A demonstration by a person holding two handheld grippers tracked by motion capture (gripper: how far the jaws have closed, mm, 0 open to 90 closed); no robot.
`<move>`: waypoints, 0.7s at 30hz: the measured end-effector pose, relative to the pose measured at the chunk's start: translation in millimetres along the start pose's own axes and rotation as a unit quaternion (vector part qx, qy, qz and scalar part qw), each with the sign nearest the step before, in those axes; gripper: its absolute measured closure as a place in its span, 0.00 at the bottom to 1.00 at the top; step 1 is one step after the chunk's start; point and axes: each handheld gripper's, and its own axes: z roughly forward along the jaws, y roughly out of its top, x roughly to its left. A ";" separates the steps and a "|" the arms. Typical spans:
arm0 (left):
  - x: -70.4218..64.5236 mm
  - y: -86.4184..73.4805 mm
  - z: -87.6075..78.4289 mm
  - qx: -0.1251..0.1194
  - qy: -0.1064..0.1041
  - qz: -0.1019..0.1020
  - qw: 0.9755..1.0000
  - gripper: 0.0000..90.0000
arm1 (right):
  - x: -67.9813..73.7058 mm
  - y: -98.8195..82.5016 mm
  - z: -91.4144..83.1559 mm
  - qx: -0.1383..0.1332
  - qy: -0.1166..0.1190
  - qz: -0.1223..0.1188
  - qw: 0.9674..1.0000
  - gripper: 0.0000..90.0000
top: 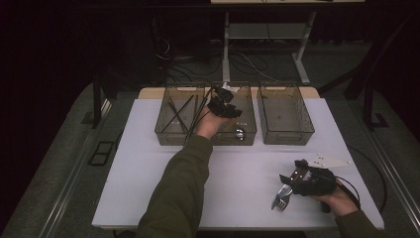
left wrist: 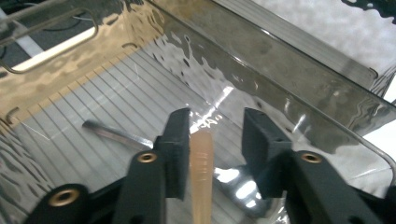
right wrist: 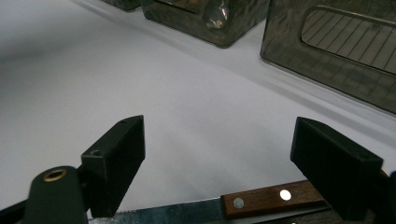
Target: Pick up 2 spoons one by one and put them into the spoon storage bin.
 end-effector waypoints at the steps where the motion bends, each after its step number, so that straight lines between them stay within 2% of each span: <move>1: 0.0 0.0 0.0 0.000 0.000 0.000 1.000 0.64 | 0.0 0.0 0.0 0.000 0.000 0.000 1.000 0.20; 7: -2.7 2.3 -7.8 -0.016 -0.007 -0.001 1.000 0.57 | 0.1 -0.1 0.3 0.000 0.000 0.000 1.000 0.20; 8: -6.7 1.8 -10.8 -0.025 -0.011 -0.015 1.000 0.57 | 0.3 -0.1 0.6 0.000 0.000 0.001 1.000 0.20; 11: -6.9 1.3 -15.8 -0.027 -0.012 -0.006 1.000 0.56 | 0.2 -0.2 0.7 0.000 -0.001 0.000 1.000 0.20; 14: -8.2 -0.9 -22.4 -0.043 -0.023 -0.013 0.999 0.54 | 0.1 -0.1 0.9 0.000 -0.001 0.000 1.000 0.20; 16: -7.3 -3.4 -29.4 -0.048 -0.032 -0.004 0.998 0.52 | 0.3 0.0 0.9 0.000 -0.001 0.001 1.000 0.20; 18: -8.4 -5.8 -33.4 -0.050 -0.040 -0.005 0.998 0.50 | 0.2 0.1 1.1 0.000 -0.001 0.000 1.000 0.20; 21: -10.6 -8.5 -37.1 -0.054 -0.041 -0.002 0.998 0.47 | 0.3 0.0 1.0 0.003 0.000 0.000 1.000 0.20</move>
